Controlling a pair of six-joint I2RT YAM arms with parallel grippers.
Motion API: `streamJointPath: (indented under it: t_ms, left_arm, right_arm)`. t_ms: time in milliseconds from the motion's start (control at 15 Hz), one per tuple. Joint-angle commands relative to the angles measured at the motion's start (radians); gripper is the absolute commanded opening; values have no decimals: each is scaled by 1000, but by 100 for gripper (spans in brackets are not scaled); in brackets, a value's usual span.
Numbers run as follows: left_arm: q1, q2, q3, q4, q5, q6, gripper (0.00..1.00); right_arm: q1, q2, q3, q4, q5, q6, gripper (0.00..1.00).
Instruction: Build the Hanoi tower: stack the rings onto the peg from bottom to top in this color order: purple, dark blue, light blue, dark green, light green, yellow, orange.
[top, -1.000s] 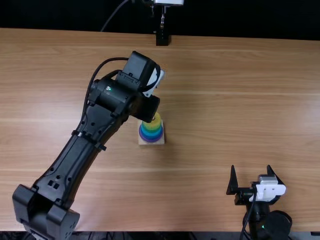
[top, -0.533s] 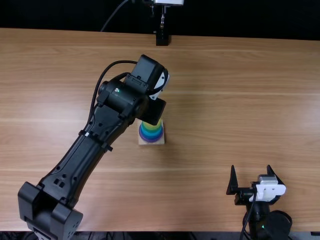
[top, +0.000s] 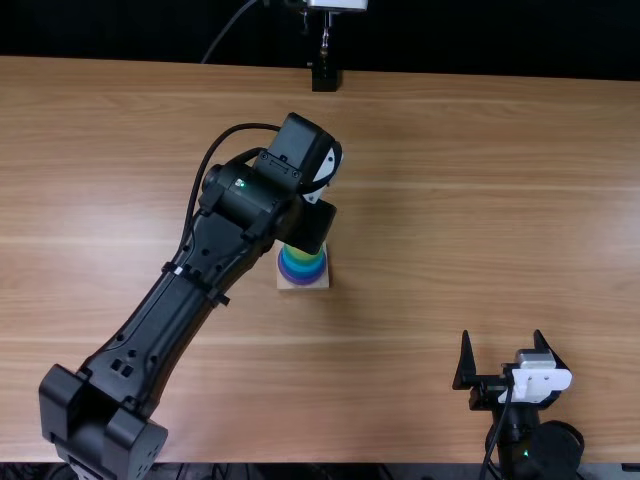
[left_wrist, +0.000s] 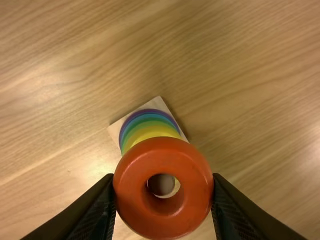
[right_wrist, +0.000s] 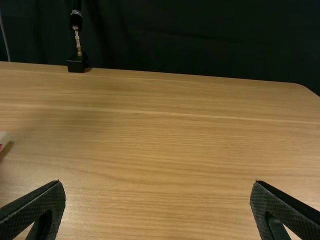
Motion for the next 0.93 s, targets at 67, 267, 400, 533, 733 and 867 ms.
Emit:
streamJointPath:
  t_ms: [67, 267, 400, 533, 733, 867]
  left_arm:
    - [-20, 8, 29, -12, 6, -11, 0]
    - [-17, 6, 26, -12, 6, -19, 0]
    - [-14, 2, 5, -12, 6, -19, 7]
    - [-14, -2, -21, -16, 6, -19, 72]
    - [-9, -2, -23, -84, 8, -19, 100]
    - [-6, -3, -23, -82, 8, -19, 100]
  right_arm:
    - [-4, -19, -49, -68, 9, -4, 100]
    - [-4, -19, -49, -68, 9, -4, 100]
    - [-4, -19, -49, -68, 9, -4, 100]
    - [-4, -19, -49, -68, 9, -4, 100]
    - [-4, -19, -49, -68, 9, -4, 100]
    - [-4, -19, -49, -68, 9, -4, 100]
